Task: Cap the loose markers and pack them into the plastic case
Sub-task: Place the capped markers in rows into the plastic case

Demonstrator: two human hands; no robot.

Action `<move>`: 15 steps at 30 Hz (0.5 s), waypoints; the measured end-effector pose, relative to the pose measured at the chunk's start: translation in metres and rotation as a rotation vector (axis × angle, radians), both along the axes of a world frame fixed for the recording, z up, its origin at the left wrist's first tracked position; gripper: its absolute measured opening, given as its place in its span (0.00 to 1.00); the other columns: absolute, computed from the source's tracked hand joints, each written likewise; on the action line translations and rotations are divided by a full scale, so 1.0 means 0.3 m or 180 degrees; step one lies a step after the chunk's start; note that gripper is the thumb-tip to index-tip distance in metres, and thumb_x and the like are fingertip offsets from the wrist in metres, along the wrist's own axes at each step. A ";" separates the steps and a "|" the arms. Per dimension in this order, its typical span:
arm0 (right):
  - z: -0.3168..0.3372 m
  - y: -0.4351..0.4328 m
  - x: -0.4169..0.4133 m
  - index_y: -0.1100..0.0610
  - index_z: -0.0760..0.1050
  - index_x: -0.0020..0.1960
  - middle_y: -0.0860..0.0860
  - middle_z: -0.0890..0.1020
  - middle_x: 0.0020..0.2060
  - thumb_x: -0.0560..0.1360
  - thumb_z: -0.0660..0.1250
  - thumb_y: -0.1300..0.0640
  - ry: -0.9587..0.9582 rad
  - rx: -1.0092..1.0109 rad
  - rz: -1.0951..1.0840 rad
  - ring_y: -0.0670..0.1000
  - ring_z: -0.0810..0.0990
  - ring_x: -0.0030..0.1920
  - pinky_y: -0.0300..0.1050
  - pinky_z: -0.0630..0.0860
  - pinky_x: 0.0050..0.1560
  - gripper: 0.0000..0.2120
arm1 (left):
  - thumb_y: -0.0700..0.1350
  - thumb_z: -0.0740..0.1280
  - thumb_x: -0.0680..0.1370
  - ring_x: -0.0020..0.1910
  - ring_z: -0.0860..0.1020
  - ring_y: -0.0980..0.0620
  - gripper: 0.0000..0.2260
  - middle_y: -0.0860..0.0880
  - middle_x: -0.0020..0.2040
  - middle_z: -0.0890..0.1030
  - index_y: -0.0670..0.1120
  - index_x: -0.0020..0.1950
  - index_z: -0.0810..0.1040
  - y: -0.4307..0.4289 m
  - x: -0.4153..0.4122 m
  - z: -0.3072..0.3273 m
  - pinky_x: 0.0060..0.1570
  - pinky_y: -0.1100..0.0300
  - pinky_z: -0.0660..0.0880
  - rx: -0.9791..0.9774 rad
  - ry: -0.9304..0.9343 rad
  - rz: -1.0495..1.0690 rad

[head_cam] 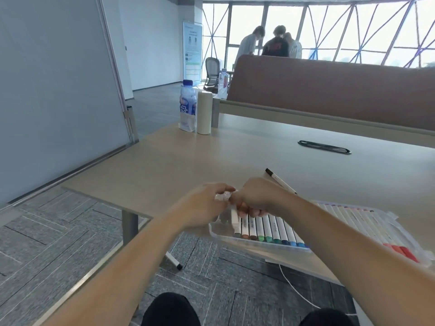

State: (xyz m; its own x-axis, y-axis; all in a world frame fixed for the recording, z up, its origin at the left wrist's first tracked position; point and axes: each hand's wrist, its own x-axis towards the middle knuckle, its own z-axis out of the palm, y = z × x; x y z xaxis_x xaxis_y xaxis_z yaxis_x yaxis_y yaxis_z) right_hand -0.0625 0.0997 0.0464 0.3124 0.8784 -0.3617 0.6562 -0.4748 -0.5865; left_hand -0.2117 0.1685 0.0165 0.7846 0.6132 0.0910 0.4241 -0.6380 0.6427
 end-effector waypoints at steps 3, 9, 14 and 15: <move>-0.007 -0.010 0.002 0.60 0.80 0.34 0.57 0.80 0.32 0.78 0.66 0.49 -0.0370 0.0092 0.0053 0.51 0.72 0.26 0.40 0.68 0.31 0.19 | 0.49 0.64 0.81 0.54 0.78 0.58 0.20 0.55 0.66 0.77 0.54 0.73 0.71 -0.011 -0.008 -0.009 0.55 0.63 0.74 0.0164 0.0379 -0.0205; -0.023 -0.016 0.037 0.57 0.79 0.33 0.48 0.79 0.24 0.74 0.73 0.47 -0.0635 0.0277 0.0290 0.44 0.74 0.22 0.34 0.69 0.27 0.17 | 0.62 0.69 0.74 0.74 0.65 0.56 0.30 0.60 0.77 0.62 0.54 0.74 0.70 -0.002 -0.002 -0.023 0.74 0.51 0.61 0.0357 0.0712 -0.0385; -0.028 0.000 0.031 0.56 0.79 0.34 0.49 0.80 0.29 0.75 0.73 0.49 -0.0878 0.0200 0.0516 0.48 0.77 0.30 0.41 0.73 0.38 0.15 | 0.63 0.70 0.72 0.73 0.65 0.55 0.34 0.60 0.77 0.62 0.52 0.75 0.69 0.003 0.008 -0.019 0.73 0.53 0.61 0.0418 0.0789 -0.0383; -0.026 -0.001 0.030 0.57 0.79 0.34 0.50 0.81 0.31 0.75 0.73 0.49 -0.0892 0.0187 0.0541 0.49 0.77 0.32 0.42 0.74 0.40 0.15 | 0.63 0.70 0.72 0.73 0.65 0.55 0.34 0.59 0.77 0.63 0.52 0.75 0.69 0.005 0.012 -0.014 0.73 0.52 0.61 0.0460 0.0816 -0.0416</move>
State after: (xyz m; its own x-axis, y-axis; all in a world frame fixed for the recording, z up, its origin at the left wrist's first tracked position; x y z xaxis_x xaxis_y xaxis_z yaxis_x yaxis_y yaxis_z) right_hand -0.0534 0.0995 0.0386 0.2398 0.9433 -0.2296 0.8627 -0.3155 -0.3951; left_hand -0.2082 0.1699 0.0123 0.8645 0.5009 -0.0410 0.4690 -0.7747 0.4241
